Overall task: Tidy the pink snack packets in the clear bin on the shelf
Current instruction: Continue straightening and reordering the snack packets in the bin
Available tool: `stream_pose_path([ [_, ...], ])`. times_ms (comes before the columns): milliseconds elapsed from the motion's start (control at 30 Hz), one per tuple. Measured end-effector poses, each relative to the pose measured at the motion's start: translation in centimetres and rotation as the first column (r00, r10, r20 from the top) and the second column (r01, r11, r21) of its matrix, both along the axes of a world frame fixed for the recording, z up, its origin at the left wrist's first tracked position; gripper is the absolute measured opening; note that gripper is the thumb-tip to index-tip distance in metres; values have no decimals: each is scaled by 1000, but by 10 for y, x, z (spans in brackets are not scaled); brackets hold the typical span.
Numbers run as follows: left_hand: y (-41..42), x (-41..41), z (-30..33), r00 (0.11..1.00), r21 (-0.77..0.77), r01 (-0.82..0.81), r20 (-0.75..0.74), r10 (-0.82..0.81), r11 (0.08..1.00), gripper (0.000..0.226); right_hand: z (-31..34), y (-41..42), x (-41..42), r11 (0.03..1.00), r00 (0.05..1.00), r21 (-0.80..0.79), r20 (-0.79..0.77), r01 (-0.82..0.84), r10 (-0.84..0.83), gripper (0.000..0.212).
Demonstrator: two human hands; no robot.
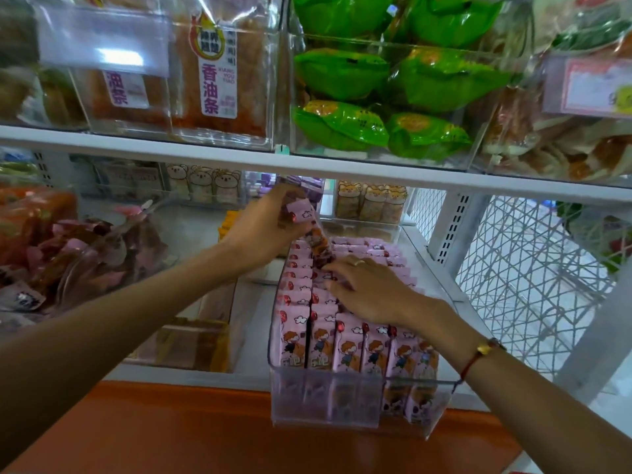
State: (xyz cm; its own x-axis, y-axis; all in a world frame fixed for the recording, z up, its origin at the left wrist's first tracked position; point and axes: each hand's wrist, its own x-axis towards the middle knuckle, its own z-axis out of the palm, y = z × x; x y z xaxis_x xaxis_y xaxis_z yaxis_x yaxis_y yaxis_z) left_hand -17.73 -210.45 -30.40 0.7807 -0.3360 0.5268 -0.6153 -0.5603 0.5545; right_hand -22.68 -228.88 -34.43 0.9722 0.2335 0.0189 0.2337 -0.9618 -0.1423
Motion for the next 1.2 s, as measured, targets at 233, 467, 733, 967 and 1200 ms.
stream_pose_path([
  [233,-20,30,3,996,397,66,-78,-38,915,46,-7,1,-5,998,997,66,76,0,-5,46],
  [467,-48,51,-8,999,581,13,-39,13,814,43,-3,-1,-16,998,988,26,144,54,-58,47],
  [733,-52,46,2,973,726,202,-227,-48,657,37,-3,-1,-35,997,989,44,131,60,-65,46],
  [967,-42,17,5,984,754,176,-140,-106,633,34,-8,-4,-65,999,972,51,234,-14,2,53],
  [1200,-52,0,-7,994,722,-106,69,82,683,23,-15,-7,-65,999,989,43,146,17,-23,52],
])
